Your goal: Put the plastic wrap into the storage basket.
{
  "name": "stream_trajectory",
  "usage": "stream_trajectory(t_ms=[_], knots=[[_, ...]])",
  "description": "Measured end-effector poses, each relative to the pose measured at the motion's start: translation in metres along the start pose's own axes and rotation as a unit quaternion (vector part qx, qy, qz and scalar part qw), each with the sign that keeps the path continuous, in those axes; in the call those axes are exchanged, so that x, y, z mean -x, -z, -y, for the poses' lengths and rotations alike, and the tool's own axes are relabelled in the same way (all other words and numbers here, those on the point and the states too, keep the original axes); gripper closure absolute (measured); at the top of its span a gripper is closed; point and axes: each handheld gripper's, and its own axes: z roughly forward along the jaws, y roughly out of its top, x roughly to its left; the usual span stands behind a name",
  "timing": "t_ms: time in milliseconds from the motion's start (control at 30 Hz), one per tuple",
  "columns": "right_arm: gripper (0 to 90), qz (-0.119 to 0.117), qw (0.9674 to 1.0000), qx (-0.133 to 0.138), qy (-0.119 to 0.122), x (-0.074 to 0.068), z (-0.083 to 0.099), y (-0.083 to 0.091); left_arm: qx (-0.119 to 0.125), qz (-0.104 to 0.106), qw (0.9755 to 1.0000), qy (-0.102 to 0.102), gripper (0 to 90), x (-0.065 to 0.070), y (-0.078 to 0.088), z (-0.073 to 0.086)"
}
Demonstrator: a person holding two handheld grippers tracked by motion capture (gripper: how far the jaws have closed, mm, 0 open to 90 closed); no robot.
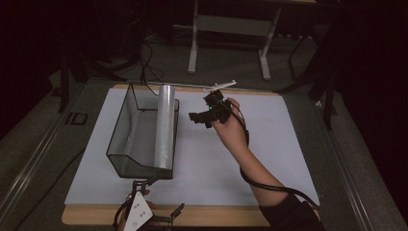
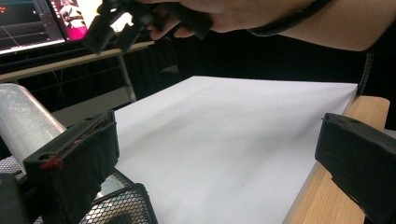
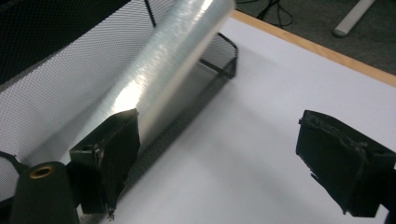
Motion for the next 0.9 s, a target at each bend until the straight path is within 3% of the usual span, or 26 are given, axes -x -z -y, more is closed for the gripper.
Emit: stream_trajectory(t_ms=[200,733,900], knots=[[13.5,0.0,0.9999,0.012,-0.008,0.015,0.018,0.021,0.0,0.002,1.0,-0.001,0.2,0.001,-0.001,0.0],[13.6,0.019,0.999,0.04,0.008,0.044,0.082,0.07,-0.003,0.003,1.0,0.0,0.2,0.002,-0.002,0.0],[13.6,0.028,0.9987,0.042,-0.006,0.056,0.1,0.081,-0.004,0.003,1.0,-0.001,0.2,0.003,-0.002,0.0]])
